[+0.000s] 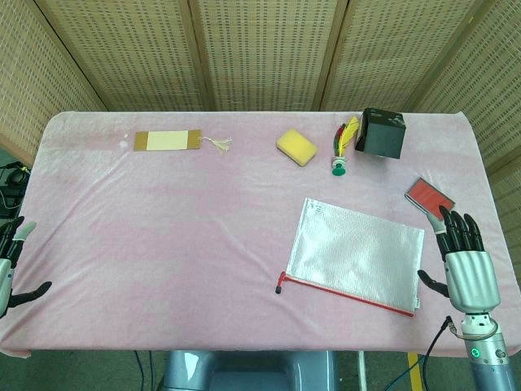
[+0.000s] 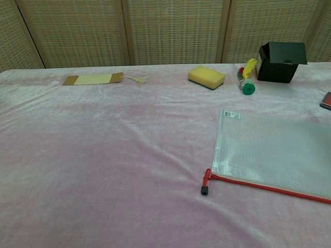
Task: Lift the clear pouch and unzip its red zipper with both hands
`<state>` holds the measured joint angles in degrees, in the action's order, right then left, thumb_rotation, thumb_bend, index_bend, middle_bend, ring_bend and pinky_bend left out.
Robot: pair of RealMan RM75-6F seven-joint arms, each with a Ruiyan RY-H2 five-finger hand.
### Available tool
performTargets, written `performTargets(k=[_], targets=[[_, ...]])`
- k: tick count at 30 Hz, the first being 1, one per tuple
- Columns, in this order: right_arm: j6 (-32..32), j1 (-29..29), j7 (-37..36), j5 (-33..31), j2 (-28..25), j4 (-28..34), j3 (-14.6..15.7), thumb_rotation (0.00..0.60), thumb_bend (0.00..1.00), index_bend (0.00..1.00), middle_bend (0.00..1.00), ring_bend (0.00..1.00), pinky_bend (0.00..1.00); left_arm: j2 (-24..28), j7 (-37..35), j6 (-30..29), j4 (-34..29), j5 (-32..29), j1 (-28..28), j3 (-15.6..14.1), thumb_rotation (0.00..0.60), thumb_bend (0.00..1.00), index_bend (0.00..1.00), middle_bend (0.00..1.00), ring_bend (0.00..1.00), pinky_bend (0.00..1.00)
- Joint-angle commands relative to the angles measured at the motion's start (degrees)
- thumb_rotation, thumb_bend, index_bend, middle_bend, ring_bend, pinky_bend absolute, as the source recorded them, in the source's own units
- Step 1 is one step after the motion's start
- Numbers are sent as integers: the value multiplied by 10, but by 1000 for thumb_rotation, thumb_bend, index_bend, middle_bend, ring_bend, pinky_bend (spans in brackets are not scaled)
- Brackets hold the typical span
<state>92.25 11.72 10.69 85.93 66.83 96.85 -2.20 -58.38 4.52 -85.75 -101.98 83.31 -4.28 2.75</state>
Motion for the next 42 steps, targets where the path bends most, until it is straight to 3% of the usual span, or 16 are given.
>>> performTargets(k=[1, 6, 7, 9, 10, 11, 14, 16, 21, 31, 36, 42], targets=[[-2, -2, 2, 6, 0, 3, 0, 600, 0, 0, 0, 0, 0, 0, 0, 1, 0, -1, 0, 0, 600, 0, 0, 0, 0, 0], [-52, 15, -36, 33, -5, 9, 14, 600, 0, 0, 0, 0, 0, -3, 9, 1, 0, -7, 0, 3, 600, 0, 0, 0, 0, 0], [-74, 34, -30, 57, -3, -1, 14, 600, 0, 0, 34, 20, 0, -5, 12, 3, 0, -9, -2, 4, 600, 0, 0, 0, 0, 0], [-104, 58, -25, 80, -4, -7, 13, 600, 0, 12, 235, 179, 76, -7, 16, 6, 0, -13, -4, 6, 600, 0, 0, 0, 0, 0], [-119, 71, -26, 91, -5, -8, 13, 600, 0, 43, 410, 336, 217, -8, 18, 8, 0, -16, -5, 7, 600, 0, 0, 0, 0, 0], [-137, 87, -30, 105, -6, -9, 12, 600, 0, 86, 568, 497, 425, -8, 19, 11, -1, -19, -6, 8, 600, 0, 0, 0, 0, 0], [-220, 150, -65, 132, -2, -9, 8, 600, 0, 198, 798, 755, 865, -10, 24, 20, 2, -32, -11, 14, 600, 0, 0, 0, 0, 0], [-269, 188, -94, 140, 11, -10, 5, 600, 0, 247, 860, 812, 971, -11, 29, 24, 4, -42, -14, 18, 600, 0, 0, 0, 0, 0], [-345, 248, -104, 147, 44, -29, -4, 600, 77, 321, 902, 850, 1000, -15, 37, 29, 8, -52, -19, 22, 600, 0, 0, 0, 0, 0], [-482, 325, -33, 68, 140, -63, -27, 600, 426, 398, 916, 866, 1000, -18, 38, 47, 16, -62, -28, 23, 600, 0, 0, 0, 0, 0], [-505, 340, 30, 27, 186, -88, -31, 600, 467, 420, 918, 867, 1000, -21, 43, 49, 16, -59, -30, 21, 600, 0, 0, 0, 0, 0], [-509, 346, 61, 6, 206, -99, -26, 600, 480, 447, 925, 869, 1000, -21, 43, 53, 17, -62, -32, 21, 600, 0, 0, 0, 0, 0]])
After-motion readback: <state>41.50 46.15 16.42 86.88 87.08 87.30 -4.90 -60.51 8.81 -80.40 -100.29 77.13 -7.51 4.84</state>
